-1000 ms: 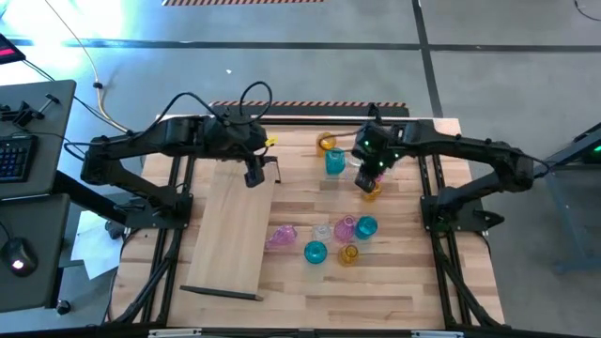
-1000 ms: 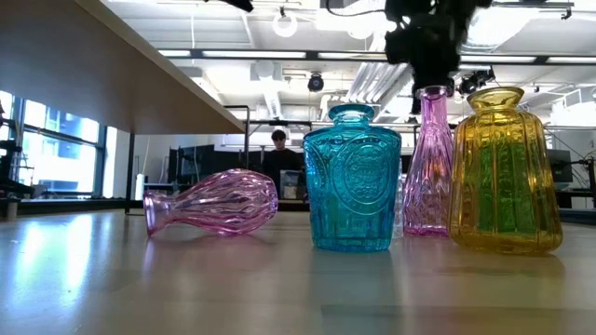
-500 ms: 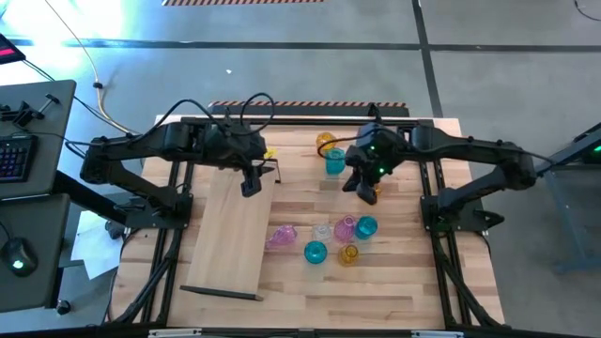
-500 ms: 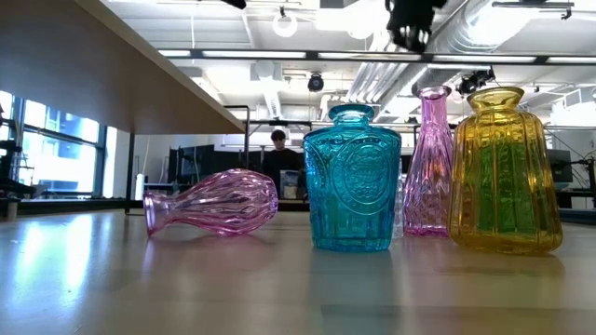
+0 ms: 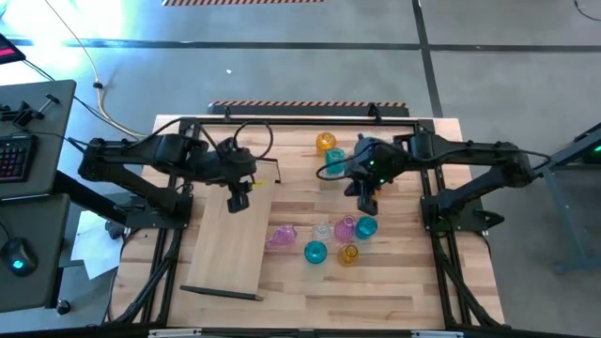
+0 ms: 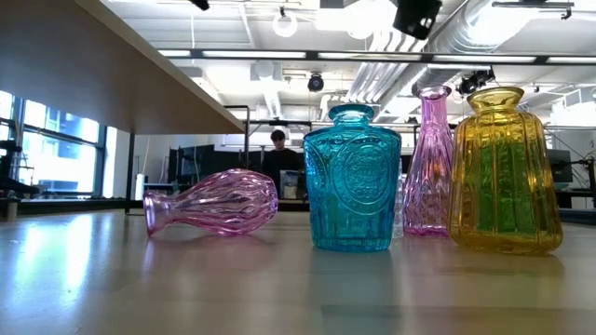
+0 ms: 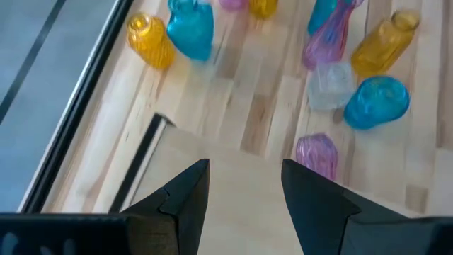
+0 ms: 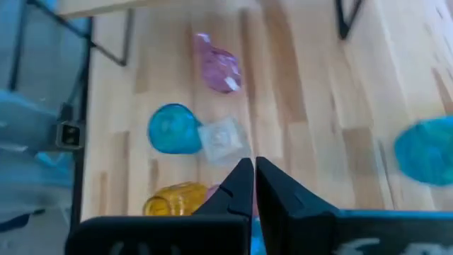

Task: Sort vases onto shelf
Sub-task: Put the center violet flower vase on the shelf

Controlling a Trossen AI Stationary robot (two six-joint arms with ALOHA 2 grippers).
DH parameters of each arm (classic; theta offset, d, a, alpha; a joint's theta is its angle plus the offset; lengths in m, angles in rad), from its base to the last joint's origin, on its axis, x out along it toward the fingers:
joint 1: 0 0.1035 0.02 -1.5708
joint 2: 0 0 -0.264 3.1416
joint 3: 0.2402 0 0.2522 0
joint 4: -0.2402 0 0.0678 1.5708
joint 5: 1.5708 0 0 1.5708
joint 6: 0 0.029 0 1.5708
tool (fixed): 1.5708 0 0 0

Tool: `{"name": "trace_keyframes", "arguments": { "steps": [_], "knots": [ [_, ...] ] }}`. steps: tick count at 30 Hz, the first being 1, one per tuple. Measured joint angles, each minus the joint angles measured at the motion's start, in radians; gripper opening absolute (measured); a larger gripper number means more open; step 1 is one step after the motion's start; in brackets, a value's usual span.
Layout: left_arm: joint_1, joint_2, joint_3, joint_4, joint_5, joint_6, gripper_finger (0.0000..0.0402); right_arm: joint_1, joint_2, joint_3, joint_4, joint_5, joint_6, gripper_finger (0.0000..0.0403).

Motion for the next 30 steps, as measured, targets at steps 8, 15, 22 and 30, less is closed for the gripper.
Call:
{"name": "trace_keyframes", "arguments": {
  "steps": [8,15,22,30],
  "knots": [
    [-0.061,-0.01,-0.04,-0.068,-0.027,-0.1,0.017,0.011,0.056,0.0,-0.091,-0.012,0.065,0.0103],
    [-0.101,-0.035,-0.1,-0.068,-0.079,-0.162,0.017,0.055,0.101,0.0,-0.093,0.028,0.081,0.017],
    [-0.12,-0.047,-0.116,-0.071,-0.103,-0.187,0.017,0.118,0.111,0.0,-0.113,0.051,0.154,0.0168],
    [-0.119,-0.047,-0.116,-0.071,-0.133,-0.17,0.017,0.162,0.112,-0.123,-0.038,0.071,0.213,0.0167]
  ]
}}
